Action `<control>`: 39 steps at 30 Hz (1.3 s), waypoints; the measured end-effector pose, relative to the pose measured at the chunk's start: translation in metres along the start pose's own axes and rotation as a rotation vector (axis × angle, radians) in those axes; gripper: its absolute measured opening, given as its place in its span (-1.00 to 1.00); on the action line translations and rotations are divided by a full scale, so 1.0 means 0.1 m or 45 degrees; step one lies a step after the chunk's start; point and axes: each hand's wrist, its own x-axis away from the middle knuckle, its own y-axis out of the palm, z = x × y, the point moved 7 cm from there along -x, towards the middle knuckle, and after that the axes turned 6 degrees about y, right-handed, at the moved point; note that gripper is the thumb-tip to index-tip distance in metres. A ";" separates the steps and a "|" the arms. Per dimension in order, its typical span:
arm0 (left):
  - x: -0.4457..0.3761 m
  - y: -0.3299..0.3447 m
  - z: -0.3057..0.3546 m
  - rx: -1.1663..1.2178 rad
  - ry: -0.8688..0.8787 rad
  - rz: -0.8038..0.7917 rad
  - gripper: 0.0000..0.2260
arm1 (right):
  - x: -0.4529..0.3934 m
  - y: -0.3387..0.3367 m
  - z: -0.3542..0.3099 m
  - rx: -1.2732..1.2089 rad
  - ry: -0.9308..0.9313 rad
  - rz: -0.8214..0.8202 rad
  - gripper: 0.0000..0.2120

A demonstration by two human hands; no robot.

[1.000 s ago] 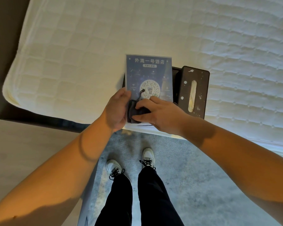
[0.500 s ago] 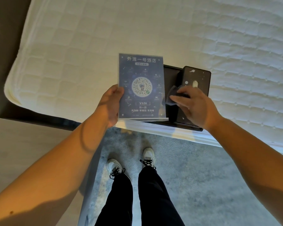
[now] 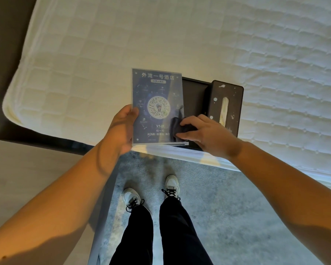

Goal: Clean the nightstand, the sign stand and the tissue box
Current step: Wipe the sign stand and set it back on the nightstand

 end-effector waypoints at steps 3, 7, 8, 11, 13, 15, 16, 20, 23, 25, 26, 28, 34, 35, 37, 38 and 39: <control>-0.01 -0.12 0.04 -0.049 0.044 0.038 -0.81 | 0.11 -0.04 0.24 0.023 0.138 0.030 -0.56; -0.01 -0.30 0.08 -0.017 0.078 0.105 -0.82 | 0.09 -0.21 0.33 -0.055 0.312 0.206 -0.62; 0.00 -0.35 0.08 -0.013 0.082 0.117 -0.82 | 0.03 -0.25 0.32 -0.064 0.324 0.264 -0.63; 0.08 -0.49 0.02 0.000 0.054 0.214 -0.83 | -0.24 -0.25 0.24 -0.034 0.359 0.326 -0.61; 0.13 -0.59 -0.05 -0.015 0.011 0.306 -0.82 | -0.44 -0.17 0.21 0.043 0.389 0.300 -0.55; 0.19 -0.69 -0.12 0.005 -0.032 0.371 -0.82 | -0.59 0.00 0.19 0.133 0.406 0.200 -0.50; 0.23 -0.74 -0.15 0.028 -0.047 0.394 -0.82 | -0.65 0.12 0.21 0.163 0.412 0.107 -0.48; 0.35 -0.86 -0.18 0.127 -0.024 0.428 -0.82 | -0.65 0.64 0.30 0.085 0.500 -0.431 -0.61; 0.42 -0.94 -0.19 0.208 -0.001 0.439 -0.83 | -0.72 0.41 0.22 -0.077 0.566 -0.212 -0.65; 0.46 -0.97 -0.17 0.255 0.023 0.442 -0.84 | -0.79 0.16 0.06 -0.419 0.632 -0.043 -0.65; 0.49 -0.97 -0.15 0.270 0.038 0.438 -0.84 | -0.83 0.11 -0.04 -0.669 0.681 -0.079 -0.65; 0.56 -0.96 -0.11 0.280 0.071 0.430 -0.82 | -0.92 0.12 -0.31 -1.108 0.730 -0.270 -0.66; 0.89 -1.23 0.07 0.315 0.160 0.596 -0.80 | -1.29 0.03 -0.83 -1.243 0.558 -0.394 -0.74; 0.98 -1.33 0.09 0.328 0.184 0.616 -0.81 | -1.37 0.02 -0.96 -1.240 0.523 -0.412 -0.75; 1.18 -1.54 0.10 0.331 0.245 0.647 -0.81 | -1.51 0.03 -1.24 -1.223 0.459 -0.432 -0.80; 1.29 -1.65 0.09 0.332 0.272 0.666 -0.81 | -1.59 0.04 -1.39 -1.191 0.433 -0.430 -0.81; 1.42 -1.77 0.08 0.331 0.294 0.694 -0.80 | -1.65 0.04 -1.55 -1.137 0.401 -0.435 -0.82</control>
